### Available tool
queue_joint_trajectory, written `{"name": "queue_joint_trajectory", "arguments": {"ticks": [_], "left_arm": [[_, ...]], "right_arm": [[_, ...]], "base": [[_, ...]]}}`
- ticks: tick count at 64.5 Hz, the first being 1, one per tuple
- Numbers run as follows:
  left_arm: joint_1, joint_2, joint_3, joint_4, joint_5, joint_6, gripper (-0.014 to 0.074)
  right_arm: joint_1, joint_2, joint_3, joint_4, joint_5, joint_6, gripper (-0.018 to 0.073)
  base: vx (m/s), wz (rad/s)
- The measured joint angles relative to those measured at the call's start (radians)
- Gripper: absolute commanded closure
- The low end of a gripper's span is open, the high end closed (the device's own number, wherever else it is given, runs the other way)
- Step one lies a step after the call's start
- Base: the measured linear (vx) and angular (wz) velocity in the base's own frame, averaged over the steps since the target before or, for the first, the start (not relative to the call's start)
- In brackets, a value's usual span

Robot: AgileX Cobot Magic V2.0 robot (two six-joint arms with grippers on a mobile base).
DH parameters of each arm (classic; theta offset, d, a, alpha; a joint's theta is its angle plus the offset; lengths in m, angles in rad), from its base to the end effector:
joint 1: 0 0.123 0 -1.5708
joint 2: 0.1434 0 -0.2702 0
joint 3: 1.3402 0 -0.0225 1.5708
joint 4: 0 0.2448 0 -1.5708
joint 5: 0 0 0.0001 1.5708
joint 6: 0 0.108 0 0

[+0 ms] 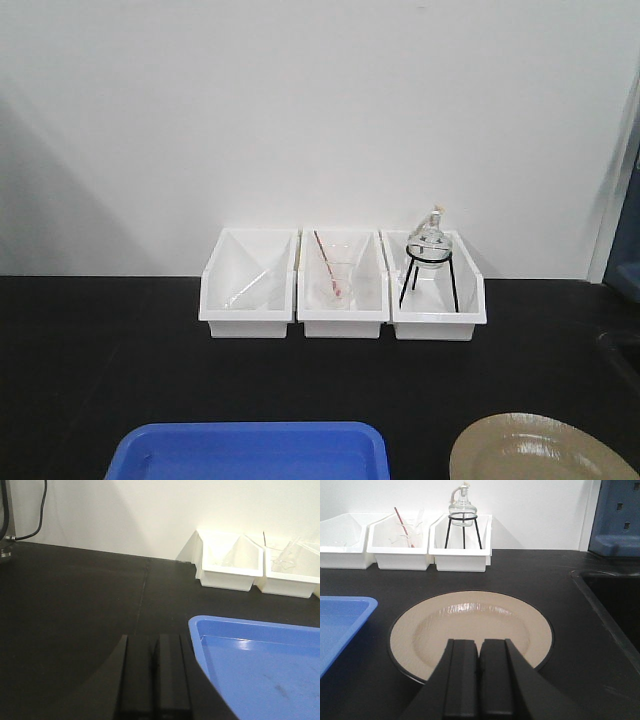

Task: Place disk in tray to left cabinet

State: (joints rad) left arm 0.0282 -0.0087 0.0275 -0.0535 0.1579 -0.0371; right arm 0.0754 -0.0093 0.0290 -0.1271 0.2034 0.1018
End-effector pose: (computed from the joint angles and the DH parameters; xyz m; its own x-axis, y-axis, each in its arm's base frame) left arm 0.0825 0.0014 0.1887 -0.0870 -0.0923 -0.9919 -0.0277 0.9955 -0.0902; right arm 0.0819 0.0034 0.1835 -0.1324 -0.0328 -0.9907 -0.0530 0.9983 -0.0259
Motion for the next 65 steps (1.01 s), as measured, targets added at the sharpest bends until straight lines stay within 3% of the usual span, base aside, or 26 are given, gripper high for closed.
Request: {"name": "queue_joint_trajectory", "arguments": {"ticks": [65], "left_arm": [[0.0,0.0,0.0,0.0,-0.022,0.0,0.06]], "right_arm": [[0.0,0.0,0.0,-0.022,-0.005,0.0,0.0568]], "base": [[0.0,0.0]]}}
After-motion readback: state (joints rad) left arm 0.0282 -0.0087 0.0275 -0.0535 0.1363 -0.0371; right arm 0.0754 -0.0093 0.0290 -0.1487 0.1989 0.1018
